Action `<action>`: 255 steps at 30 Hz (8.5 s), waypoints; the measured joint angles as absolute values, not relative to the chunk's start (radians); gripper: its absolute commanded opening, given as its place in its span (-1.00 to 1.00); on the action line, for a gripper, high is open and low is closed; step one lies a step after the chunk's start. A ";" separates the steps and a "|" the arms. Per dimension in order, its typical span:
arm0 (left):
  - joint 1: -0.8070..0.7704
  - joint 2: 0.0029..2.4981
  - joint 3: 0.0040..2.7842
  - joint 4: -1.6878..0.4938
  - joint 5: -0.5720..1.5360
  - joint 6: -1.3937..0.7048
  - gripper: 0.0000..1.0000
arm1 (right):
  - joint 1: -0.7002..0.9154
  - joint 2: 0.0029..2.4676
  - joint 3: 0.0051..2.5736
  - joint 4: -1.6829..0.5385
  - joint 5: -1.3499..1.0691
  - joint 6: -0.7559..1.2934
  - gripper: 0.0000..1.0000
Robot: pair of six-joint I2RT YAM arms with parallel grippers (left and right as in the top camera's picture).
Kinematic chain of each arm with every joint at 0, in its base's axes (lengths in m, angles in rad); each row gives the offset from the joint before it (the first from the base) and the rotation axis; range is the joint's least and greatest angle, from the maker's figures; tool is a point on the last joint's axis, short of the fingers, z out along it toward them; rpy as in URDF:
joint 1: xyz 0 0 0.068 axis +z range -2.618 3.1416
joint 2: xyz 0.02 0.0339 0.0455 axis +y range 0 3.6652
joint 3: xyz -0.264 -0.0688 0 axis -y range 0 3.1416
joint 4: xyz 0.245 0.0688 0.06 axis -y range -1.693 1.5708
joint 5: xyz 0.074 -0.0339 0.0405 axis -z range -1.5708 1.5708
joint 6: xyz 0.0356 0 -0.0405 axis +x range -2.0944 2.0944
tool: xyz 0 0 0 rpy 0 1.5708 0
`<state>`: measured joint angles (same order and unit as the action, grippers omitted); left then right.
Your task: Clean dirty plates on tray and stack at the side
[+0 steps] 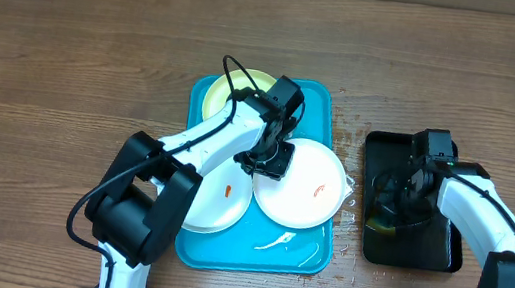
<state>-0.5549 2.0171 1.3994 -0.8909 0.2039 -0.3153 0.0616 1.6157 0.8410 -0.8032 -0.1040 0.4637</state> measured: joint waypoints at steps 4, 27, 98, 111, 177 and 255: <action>-0.554 2.017 1.472 -0.977 0.205 -0.315 -0.10 | 0.062 1.616 0.841 -0.805 -0.104 0.464 -0.92; -0.502 2.016 1.348 -0.830 0.169 -0.233 -0.85 | 0.062 1.616 0.841 -0.805 -0.103 0.464 -0.92; -0.497 2.012 1.333 -0.823 0.383 -0.323 -0.92 | 0.349 1.769 1.129 -1.091 0.024 0.824 -0.92; -0.446 2.012 1.332 -0.868 0.303 -0.323 -0.92 | 0.268 1.553 1.121 -1.145 0.193 0.737 -0.92; -0.935 2.022 1.935 -0.839 -0.406 -0.247 -0.92 | -0.510 1.327 1.130 -1.235 -0.347 0.383 -0.35; -0.541 1.701 1.956 -1.441 -0.464 -0.412 -0.91 | -0.501 1.327 1.130 -1.243 -0.362 0.295 -0.34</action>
<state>-0.5411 1.7012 1.9556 -1.4406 -0.4644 -0.4118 -0.5007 1.3270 1.1297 -1.2427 -0.3622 0.2947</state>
